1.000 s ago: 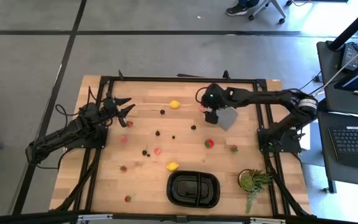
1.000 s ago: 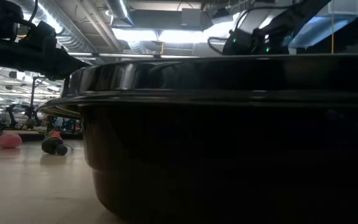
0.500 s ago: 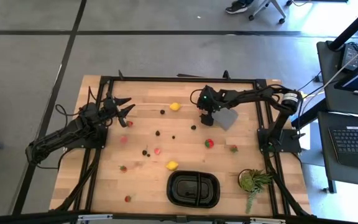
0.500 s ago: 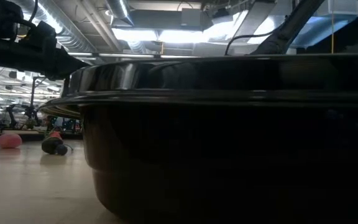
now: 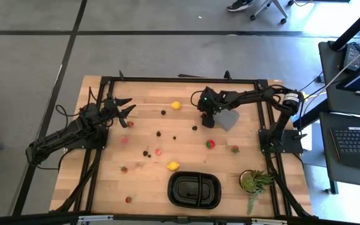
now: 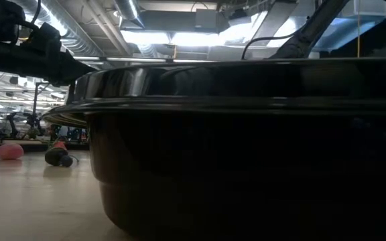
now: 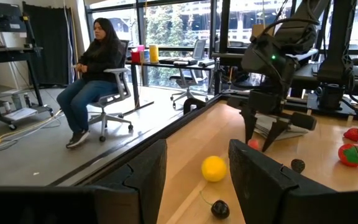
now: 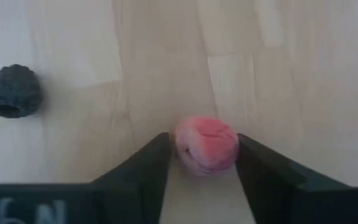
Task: Pick and placing Produce into tupperware
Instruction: Put the peach into the black bin
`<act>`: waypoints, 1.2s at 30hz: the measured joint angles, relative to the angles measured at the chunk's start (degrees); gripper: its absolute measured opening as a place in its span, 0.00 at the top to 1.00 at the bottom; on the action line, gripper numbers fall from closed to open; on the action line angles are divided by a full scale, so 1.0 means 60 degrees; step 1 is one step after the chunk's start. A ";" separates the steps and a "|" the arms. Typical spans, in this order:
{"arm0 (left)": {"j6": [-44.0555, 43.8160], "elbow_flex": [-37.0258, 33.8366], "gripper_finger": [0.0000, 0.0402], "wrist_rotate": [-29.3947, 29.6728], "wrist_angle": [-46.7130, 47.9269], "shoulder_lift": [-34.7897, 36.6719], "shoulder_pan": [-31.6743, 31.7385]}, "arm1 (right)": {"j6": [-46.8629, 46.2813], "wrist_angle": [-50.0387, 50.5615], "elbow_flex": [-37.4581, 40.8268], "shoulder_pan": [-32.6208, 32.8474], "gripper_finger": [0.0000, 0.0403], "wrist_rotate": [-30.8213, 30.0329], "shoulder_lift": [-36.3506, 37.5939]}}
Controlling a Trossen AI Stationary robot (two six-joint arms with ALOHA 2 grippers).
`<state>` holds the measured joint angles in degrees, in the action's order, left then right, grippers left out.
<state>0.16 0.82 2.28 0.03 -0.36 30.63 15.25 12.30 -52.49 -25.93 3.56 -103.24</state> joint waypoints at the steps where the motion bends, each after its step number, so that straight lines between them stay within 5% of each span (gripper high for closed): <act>1: 0.0000 0.0000 0.59 0.0000 0.0000 0.0000 0.0000 | 0.0000 -0.0005 0.0000 0.0000 0.62 -0.0002 -0.0003; 11: 0.0000 0.0000 0.59 0.0000 0.0000 0.0000 -0.0003 | -0.0483 0.0797 -0.0133 0.0259 0.79 -0.0469 0.0539; 18: 0.0000 0.0000 0.59 0.0000 -0.0004 0.0000 -0.0001 | -0.1652 0.2268 -0.1245 0.1669 0.79 0.0923 0.1496; 26: 0.0000 0.0000 0.59 0.0000 -0.0004 -0.0001 0.0000 | -0.2106 0.0517 -0.1661 0.4368 0.79 0.3352 0.1585; 36: 0.0000 0.0000 0.59 0.0000 -0.0004 0.0000 -0.0002 | -0.2549 -0.1494 -0.1668 0.7006 0.79 0.3310 0.0928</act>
<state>0.16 0.82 2.28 0.01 -0.36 30.62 -0.05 3.34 -62.50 16.10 23.42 -97.68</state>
